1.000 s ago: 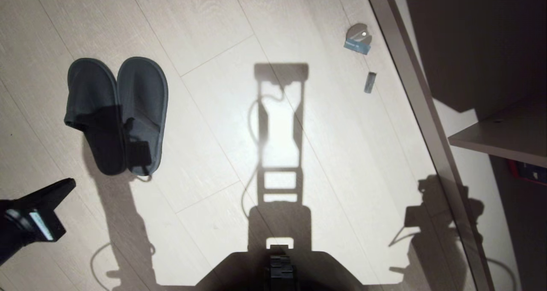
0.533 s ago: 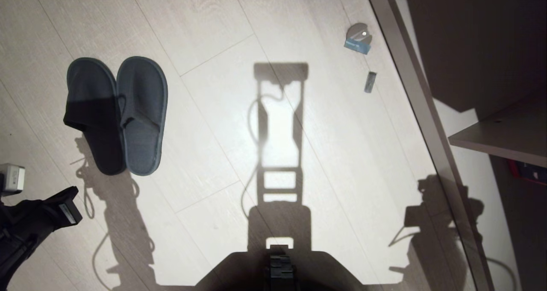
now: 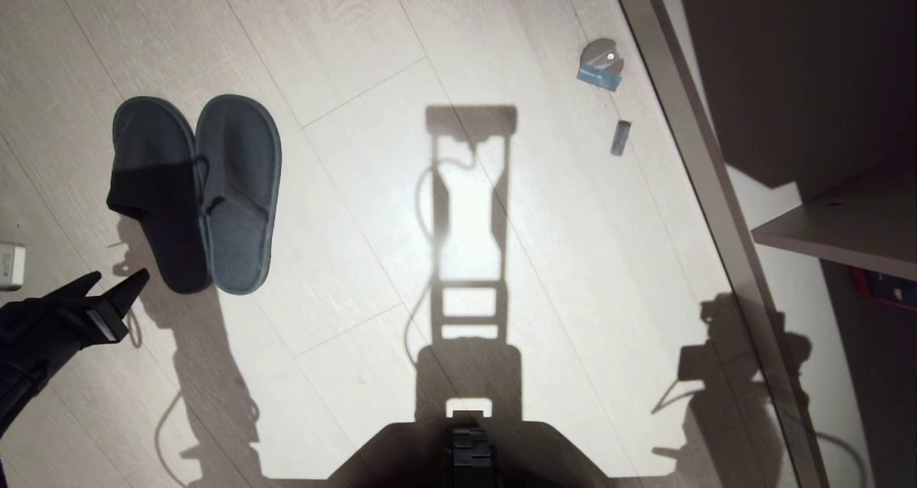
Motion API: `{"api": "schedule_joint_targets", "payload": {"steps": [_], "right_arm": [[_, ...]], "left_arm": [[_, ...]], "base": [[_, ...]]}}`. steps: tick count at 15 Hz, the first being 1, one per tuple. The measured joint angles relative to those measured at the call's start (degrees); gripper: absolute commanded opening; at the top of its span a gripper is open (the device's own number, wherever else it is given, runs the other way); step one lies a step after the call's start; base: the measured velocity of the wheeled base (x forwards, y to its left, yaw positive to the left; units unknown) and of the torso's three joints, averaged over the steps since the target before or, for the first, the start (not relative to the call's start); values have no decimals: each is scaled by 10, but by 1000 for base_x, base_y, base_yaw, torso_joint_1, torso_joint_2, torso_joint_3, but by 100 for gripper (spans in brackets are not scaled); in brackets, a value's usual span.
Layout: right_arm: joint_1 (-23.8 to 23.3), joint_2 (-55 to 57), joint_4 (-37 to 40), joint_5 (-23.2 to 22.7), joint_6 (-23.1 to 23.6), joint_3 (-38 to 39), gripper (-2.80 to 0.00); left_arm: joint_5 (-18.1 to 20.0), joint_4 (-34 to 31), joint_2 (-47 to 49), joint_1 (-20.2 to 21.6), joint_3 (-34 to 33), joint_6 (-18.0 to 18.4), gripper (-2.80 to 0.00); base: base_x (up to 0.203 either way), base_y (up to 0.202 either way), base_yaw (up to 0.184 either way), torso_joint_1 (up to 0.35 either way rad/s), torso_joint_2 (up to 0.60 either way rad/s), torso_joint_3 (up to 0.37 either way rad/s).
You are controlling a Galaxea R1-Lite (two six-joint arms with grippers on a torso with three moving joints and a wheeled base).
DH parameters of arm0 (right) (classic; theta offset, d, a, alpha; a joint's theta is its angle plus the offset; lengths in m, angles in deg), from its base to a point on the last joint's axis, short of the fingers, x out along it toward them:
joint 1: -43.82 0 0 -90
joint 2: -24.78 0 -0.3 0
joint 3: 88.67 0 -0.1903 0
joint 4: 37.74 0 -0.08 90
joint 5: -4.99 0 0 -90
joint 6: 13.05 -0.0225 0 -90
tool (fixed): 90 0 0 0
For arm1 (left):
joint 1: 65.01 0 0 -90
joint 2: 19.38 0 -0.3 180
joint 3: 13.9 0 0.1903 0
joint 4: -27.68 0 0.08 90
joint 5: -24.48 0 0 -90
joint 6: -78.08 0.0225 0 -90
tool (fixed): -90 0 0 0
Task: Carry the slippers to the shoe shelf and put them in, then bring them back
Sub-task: Pick up the slippers on the floor
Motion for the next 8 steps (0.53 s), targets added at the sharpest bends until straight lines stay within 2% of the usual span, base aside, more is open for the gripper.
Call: {"api": "schedule_joint_targets", "payload": {"steps": [2,6,8], "right_arm": [[0,0,0,0,0,0,-280],[0,0,0,0,1,0,-280],[0,0,0,0,1,0,-280]], "left_arm": [[26,0,13,-5,13,9,0],[29,0,42,-38,51,34,0],[30,0,59,-42,71,66,0]], "base": [[0,0,0,0,0,0],[0,0,0,0,0,0],[0,0,0,0,0,0]]}}
